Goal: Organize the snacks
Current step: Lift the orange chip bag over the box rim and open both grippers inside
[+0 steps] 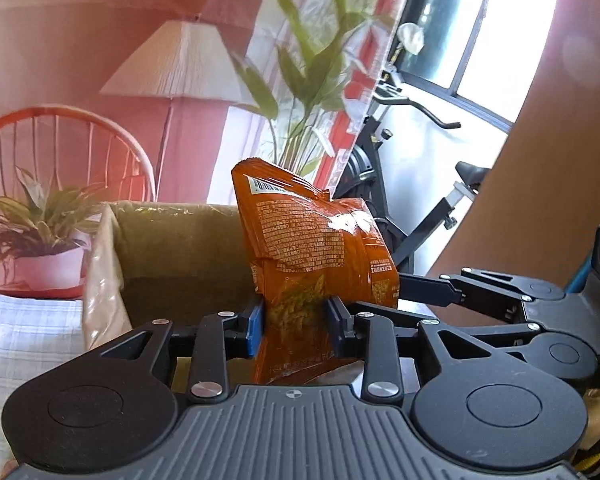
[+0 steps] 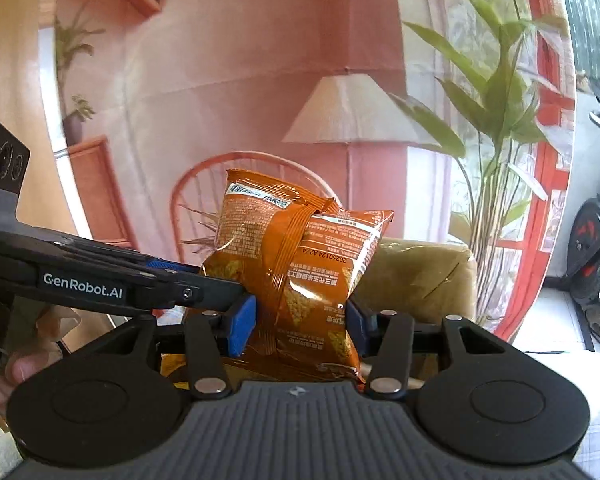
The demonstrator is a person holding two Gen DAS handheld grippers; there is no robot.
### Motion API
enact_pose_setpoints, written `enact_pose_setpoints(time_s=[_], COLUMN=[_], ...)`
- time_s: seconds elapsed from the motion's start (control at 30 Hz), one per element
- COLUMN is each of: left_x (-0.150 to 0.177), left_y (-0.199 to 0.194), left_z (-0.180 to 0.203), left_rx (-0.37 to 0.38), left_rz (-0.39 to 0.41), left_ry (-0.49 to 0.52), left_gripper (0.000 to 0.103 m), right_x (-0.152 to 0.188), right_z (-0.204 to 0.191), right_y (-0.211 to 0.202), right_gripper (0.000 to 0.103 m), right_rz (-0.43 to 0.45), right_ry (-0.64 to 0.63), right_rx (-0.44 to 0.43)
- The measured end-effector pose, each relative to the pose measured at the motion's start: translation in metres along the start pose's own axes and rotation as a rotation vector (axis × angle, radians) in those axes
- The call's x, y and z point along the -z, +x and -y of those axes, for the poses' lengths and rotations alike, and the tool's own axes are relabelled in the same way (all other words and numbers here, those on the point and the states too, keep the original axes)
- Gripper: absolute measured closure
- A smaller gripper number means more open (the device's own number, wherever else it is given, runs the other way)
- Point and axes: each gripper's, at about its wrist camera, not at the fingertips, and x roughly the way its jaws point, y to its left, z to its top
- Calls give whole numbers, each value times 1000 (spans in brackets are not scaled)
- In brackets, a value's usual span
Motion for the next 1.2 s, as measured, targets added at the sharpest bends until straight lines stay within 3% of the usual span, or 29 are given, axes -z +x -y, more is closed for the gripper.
enact_pose_setpoints(time_s=[0.3, 0.67, 0.87, 0.97, 1.2], left_x=[-28, -12, -3, 2, 3], left_y=[57, 126, 139, 142, 96], left_z=[-22, -51, -56, -59, -64], left_rx=[2, 6, -28, -60, -69], left_rz=[-69, -239, -281, -304, -210], left_ry=[-72, -124, -103, -105, -95], left_gripper=[69, 70, 68, 52, 50], right_x=[-26, 2, 12, 12, 9], right_z=[47, 84, 86, 83, 63], right_y=[48, 108, 121, 123, 98], right_gripper=[53, 55, 56, 55, 54], right_rz=[-49, -220, -267, -273, -229], right_ry=[54, 125, 115, 106, 84], right_rx=[20, 40, 45, 71, 68])
